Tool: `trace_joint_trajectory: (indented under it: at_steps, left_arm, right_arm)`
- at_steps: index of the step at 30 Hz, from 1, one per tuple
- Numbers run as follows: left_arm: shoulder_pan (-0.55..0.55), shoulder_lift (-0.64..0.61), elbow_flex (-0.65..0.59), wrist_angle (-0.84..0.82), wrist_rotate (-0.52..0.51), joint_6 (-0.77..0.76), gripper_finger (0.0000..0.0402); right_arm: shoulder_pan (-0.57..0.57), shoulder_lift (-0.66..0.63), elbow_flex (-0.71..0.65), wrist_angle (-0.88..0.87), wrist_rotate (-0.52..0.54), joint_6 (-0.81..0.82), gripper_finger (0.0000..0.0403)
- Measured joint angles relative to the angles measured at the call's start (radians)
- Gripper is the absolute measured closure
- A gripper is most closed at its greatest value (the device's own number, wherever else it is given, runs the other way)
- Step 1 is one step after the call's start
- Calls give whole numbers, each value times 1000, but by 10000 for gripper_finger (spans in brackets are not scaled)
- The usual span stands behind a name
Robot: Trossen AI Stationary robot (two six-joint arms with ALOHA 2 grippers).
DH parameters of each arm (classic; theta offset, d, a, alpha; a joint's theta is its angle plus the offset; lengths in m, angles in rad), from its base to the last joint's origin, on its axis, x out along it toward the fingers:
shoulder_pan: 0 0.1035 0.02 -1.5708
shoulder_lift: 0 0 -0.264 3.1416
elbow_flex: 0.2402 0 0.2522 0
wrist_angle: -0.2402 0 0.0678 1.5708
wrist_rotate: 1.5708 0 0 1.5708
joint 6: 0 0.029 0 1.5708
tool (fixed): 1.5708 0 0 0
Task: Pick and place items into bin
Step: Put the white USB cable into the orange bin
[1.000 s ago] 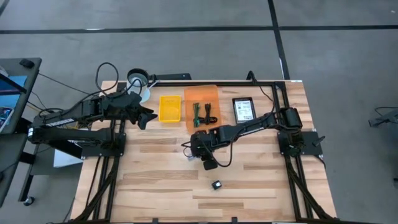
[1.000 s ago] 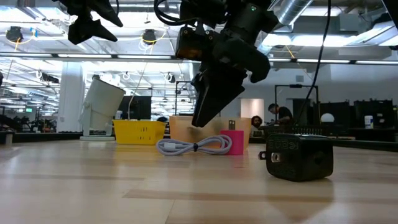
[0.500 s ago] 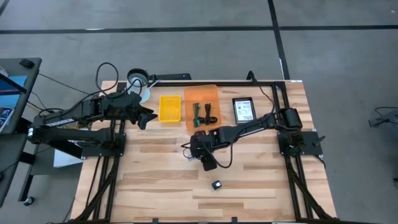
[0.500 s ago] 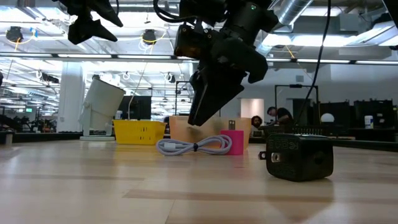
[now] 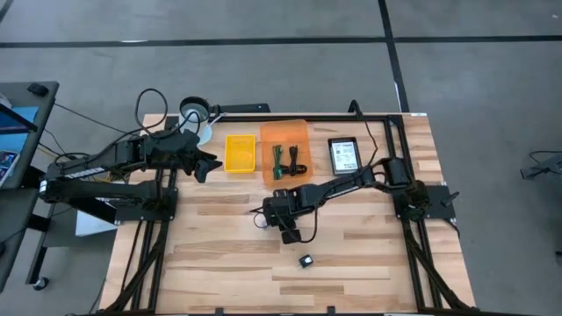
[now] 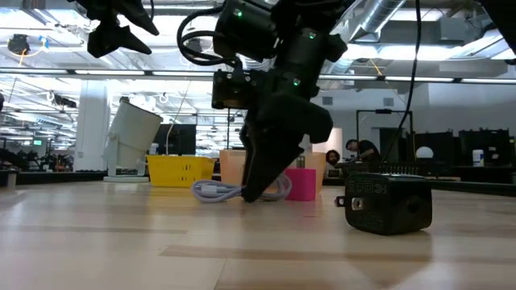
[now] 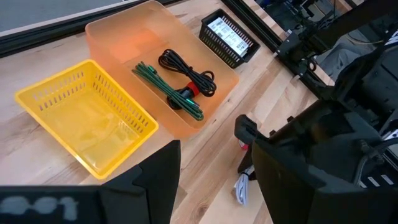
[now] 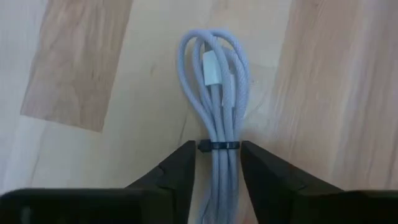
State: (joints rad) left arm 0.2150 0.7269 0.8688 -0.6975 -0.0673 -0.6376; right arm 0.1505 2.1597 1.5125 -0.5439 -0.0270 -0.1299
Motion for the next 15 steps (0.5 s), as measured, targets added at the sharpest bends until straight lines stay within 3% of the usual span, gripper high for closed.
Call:
trace_joint_trajectory:
  at_steps: [9,15]
  left_arm:
    - [0,0,0,-2,0,0,212]
    - [0,0,0,-2,0,0,212]
  right_arm:
    - [0,-6,74,-100,2,8,386]
    - [-7,-6,153,-192,2,7,374]
